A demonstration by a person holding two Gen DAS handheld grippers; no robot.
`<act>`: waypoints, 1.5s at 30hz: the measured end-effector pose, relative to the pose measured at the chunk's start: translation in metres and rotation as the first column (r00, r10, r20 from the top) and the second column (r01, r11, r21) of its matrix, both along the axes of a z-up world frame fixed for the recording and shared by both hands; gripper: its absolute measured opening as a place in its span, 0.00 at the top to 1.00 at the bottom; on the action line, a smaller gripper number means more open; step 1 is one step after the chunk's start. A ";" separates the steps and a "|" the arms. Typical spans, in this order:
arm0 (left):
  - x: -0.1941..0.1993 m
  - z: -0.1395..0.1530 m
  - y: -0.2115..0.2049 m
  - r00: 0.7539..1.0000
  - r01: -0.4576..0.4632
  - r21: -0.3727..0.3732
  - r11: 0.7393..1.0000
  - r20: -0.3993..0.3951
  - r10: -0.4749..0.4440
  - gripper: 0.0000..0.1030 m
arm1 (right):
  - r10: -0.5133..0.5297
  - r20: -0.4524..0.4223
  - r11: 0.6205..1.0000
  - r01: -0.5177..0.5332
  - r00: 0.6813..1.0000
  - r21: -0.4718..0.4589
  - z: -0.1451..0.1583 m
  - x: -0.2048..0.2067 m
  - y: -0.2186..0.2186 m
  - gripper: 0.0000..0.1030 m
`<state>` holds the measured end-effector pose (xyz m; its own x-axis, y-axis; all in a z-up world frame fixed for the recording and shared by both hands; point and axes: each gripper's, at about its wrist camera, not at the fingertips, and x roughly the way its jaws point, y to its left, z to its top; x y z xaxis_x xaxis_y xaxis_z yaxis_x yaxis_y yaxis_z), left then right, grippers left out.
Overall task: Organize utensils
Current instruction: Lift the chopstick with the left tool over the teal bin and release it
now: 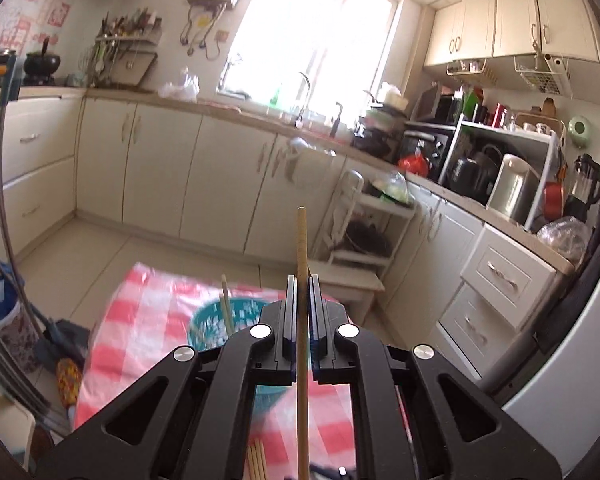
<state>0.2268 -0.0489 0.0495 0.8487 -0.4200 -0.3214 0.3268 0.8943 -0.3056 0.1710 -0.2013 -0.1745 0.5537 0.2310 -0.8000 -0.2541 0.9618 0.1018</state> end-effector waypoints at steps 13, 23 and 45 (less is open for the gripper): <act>0.088 -0.015 -0.023 0.965 -0.220 0.014 0.975 0.150 0.216 0.96 | 0.031 0.024 0.999 -0.030 0.999 -0.039 -0.002 -0.001 0.011 0.58; 0.106 -0.068 -0.027 0.973 -0.230 0.105 0.967 0.027 0.229 0.94 | 0.042 0.028 0.998 -0.041 0.999 -0.040 -0.002 -0.001 0.011 0.55; -0.085 -0.141 0.081 0.933 -0.268 0.099 0.958 -0.220 0.283 0.32 | -0.061 -0.031 0.993 0.064 0.998 0.104 0.001 -0.006 -0.011 0.55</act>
<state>0.1414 0.0323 -0.0916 0.8278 -0.1512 -0.5402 -0.0073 0.9600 -0.2798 0.1654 -0.2124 -0.1732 0.5478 0.2799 -0.7884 -0.1898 0.9594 0.2086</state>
